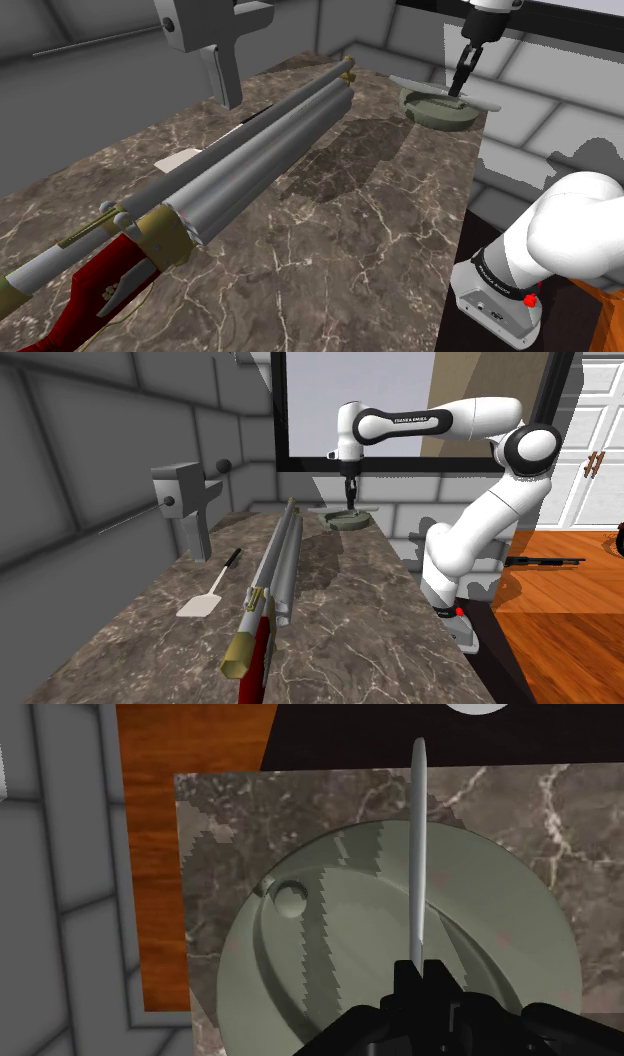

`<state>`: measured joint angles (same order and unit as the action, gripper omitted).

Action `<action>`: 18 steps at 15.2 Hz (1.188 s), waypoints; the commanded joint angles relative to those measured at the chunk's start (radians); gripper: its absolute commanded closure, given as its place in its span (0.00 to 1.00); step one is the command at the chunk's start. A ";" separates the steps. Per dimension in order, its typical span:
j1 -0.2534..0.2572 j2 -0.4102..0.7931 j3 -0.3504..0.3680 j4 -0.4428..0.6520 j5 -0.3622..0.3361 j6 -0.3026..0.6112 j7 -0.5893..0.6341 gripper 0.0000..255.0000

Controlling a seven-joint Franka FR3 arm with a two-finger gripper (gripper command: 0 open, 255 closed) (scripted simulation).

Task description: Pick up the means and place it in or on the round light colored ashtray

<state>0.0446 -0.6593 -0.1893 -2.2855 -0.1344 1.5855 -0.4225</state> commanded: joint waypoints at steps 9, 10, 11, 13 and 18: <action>0.000 -0.001 0.000 -0.004 0.000 0.003 0.000 0.00; 0.000 -0.001 0.000 -0.004 0.000 0.003 0.000 0.00; 0.000 -0.001 0.000 -0.004 0.000 0.003 0.000 0.00; 0.003 0.017 0.005 0.076 0.006 -0.059 -0.002 0.00; 0.006 0.038 0.009 0.151 0.011 -0.114 -0.005 0.00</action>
<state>0.0511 -0.6228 -0.1795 -2.1384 -0.1232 1.4754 -0.4265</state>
